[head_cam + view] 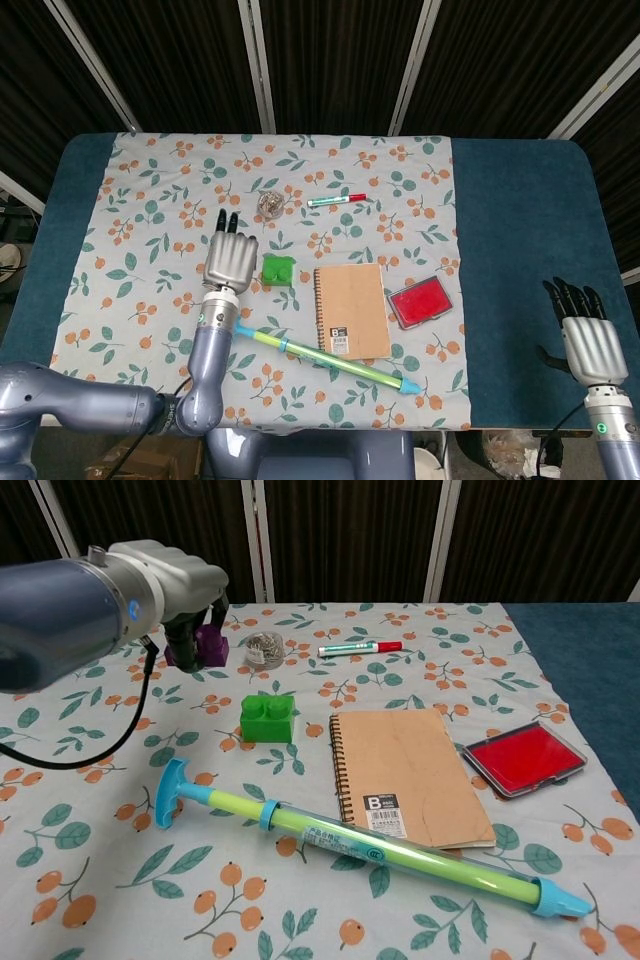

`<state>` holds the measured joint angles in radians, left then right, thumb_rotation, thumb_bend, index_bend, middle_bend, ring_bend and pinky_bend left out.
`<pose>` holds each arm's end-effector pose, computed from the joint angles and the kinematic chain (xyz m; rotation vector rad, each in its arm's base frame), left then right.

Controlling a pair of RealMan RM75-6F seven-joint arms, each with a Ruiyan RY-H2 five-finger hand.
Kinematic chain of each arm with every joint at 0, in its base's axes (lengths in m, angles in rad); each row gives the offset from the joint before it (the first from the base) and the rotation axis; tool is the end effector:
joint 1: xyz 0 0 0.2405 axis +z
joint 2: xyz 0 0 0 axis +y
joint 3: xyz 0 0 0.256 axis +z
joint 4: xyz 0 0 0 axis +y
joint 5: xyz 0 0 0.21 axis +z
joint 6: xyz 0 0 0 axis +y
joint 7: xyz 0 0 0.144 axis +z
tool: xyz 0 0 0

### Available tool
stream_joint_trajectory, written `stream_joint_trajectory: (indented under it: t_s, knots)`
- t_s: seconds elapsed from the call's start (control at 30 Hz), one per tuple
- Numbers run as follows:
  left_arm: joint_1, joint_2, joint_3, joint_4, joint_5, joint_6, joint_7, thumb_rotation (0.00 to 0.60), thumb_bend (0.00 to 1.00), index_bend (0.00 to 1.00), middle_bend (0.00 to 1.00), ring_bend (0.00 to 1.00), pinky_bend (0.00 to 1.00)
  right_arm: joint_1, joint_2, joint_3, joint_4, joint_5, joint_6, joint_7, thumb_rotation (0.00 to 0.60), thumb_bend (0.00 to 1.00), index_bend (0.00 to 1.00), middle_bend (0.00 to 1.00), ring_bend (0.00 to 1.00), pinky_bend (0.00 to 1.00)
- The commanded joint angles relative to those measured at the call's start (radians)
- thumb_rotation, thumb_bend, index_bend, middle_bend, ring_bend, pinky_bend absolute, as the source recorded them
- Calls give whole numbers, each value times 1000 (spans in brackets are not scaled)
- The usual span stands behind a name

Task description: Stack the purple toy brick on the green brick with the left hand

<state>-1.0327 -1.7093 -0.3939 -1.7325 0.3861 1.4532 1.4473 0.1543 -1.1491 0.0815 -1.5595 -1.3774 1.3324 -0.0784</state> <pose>-0.0397 0.3472 -0.0117 -1.7095 -0.6007 -0.3935 -0.3272 -0.2095 0.1460 1.4107 -0.9321 0.7584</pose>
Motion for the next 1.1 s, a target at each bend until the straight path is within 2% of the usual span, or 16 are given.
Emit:
stream_joint_trajectory:
  t_s: [0.03, 0.3, 1.1]
  knots:
    - [-29, -37, 8, 40, -13, 5, -2, 600, 394, 522, 510, 80, 0, 2, -1, 1, 2, 1, -4, 1, 600, 223, 30, 64, 97, 0]
    - [-82, -116, 29, 141, -6, -8, -7, 600, 394, 522, 510, 80, 0, 5, -1, 5, 11, 14, -12, 6, 600, 223, 30, 64, 97, 0]
    - [-134, -236, 63, 326, -1, -73, -25, 600, 394, 523, 504, 80, 0, 10, -5, 12, 23, 34, -26, 7, 600, 224, 30, 64, 97, 0]
